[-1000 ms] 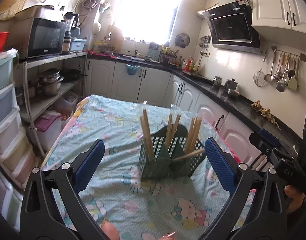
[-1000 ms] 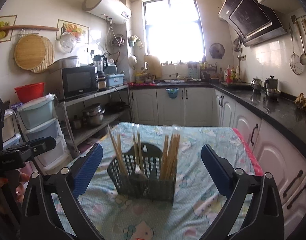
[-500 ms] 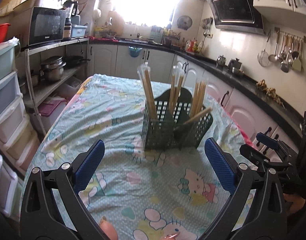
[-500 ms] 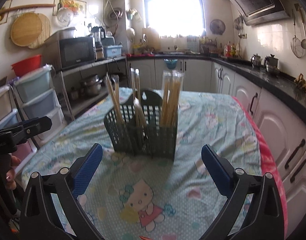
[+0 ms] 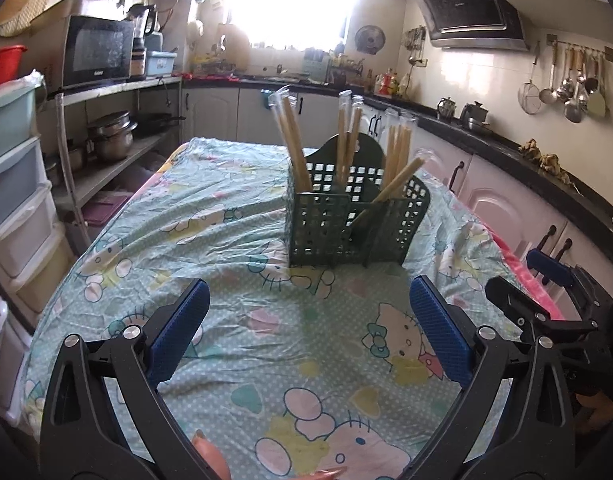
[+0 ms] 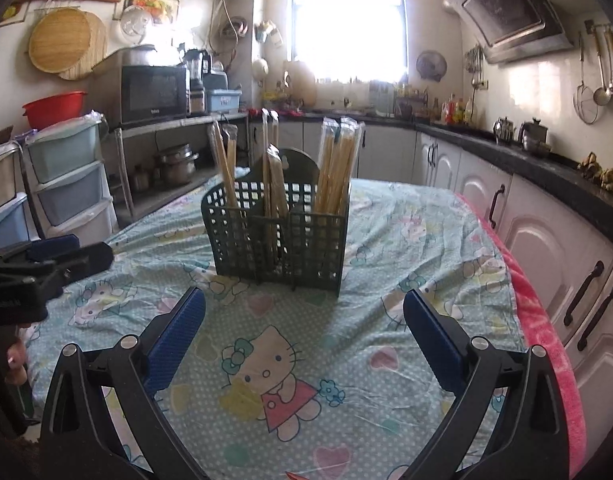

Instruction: Organize utensils

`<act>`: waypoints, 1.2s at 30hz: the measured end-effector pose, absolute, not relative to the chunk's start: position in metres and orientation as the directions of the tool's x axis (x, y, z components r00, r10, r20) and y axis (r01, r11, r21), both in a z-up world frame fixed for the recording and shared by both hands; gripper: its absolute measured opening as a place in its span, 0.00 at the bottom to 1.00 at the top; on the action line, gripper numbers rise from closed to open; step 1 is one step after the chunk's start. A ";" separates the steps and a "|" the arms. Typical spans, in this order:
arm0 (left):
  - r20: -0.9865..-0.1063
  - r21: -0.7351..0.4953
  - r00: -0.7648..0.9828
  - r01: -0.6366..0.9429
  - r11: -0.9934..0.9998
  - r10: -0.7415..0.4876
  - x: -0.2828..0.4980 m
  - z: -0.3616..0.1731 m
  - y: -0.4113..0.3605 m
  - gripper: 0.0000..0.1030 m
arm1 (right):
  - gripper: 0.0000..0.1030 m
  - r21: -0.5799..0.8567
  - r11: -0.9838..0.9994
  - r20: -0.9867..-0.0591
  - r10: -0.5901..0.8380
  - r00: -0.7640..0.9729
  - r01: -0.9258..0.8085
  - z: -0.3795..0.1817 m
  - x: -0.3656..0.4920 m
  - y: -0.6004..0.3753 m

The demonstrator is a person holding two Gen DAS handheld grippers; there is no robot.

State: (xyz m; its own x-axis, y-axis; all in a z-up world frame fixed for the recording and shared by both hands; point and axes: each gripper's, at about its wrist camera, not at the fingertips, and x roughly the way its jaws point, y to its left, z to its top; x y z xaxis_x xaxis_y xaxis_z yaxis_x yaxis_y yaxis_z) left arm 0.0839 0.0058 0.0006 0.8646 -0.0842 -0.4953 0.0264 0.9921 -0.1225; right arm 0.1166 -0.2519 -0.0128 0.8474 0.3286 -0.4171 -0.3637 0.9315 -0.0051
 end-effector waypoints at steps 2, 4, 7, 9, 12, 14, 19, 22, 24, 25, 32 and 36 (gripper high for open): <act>-0.479 -0.124 0.873 0.030 0.992 -0.086 0.081 0.000 0.003 0.90 | 0.94 -0.004 0.936 -0.378 0.325 0.867 -0.352 -0.011 0.112 -0.254; -0.461 -0.129 0.883 0.032 0.991 -0.089 0.079 0.000 0.002 0.90 | 0.94 0.008 0.941 -0.350 0.319 0.881 -0.337 -0.009 0.110 -0.258; -0.434 -0.129 0.897 0.029 0.991 -0.083 0.074 -0.001 0.001 0.90 | 0.94 0.016 0.948 -0.314 0.307 0.899 -0.318 -0.007 0.106 -0.263; -0.417 -0.127 0.905 0.027 0.991 -0.079 0.072 -0.001 0.002 0.90 | 0.94 0.011 0.952 -0.285 0.296 0.912 -0.306 -0.008 0.103 -0.267; -0.387 -0.116 0.919 0.025 0.993 -0.068 0.068 -0.001 0.002 0.90 | 0.94 0.009 0.956 -0.253 0.286 0.924 -0.293 -0.010 0.096 -0.269; -0.372 -0.122 0.926 0.023 0.992 -0.067 0.067 -0.001 0.003 0.90 | 0.94 -0.005 0.957 -0.239 0.282 0.929 -0.291 -0.014 0.092 -0.268; -0.338 -0.134 0.938 0.027 0.991 -0.071 0.062 -0.003 0.004 0.90 | 0.94 -0.025 0.956 -0.223 0.281 0.934 -0.293 -0.022 0.085 -0.262; -0.324 -0.135 0.944 0.025 0.991 -0.068 0.060 -0.005 0.003 0.90 | 0.94 -0.031 0.953 -0.208 0.288 0.935 -0.301 -0.024 0.080 -0.259; -0.313 -0.128 0.947 0.027 0.991 -0.066 0.059 -0.006 0.002 0.90 | 0.94 -0.029 0.952 -0.193 0.294 0.936 -0.305 -0.023 0.078 -0.258; -0.310 -0.125 0.949 0.026 0.992 -0.064 0.058 -0.007 0.001 0.90 | 0.94 -0.030 0.951 -0.186 0.296 0.937 -0.306 -0.023 0.077 -0.258; -0.307 -0.124 0.949 0.034 0.992 -0.071 0.058 -0.008 -0.001 0.90 | 0.94 -0.016 0.954 -0.187 0.290 0.939 -0.298 -0.022 0.075 -0.258; -0.309 -0.126 0.948 0.036 0.991 -0.074 0.059 -0.008 -0.001 0.90 | 0.94 -0.008 0.956 -0.193 0.288 0.938 -0.295 -0.022 0.077 -0.260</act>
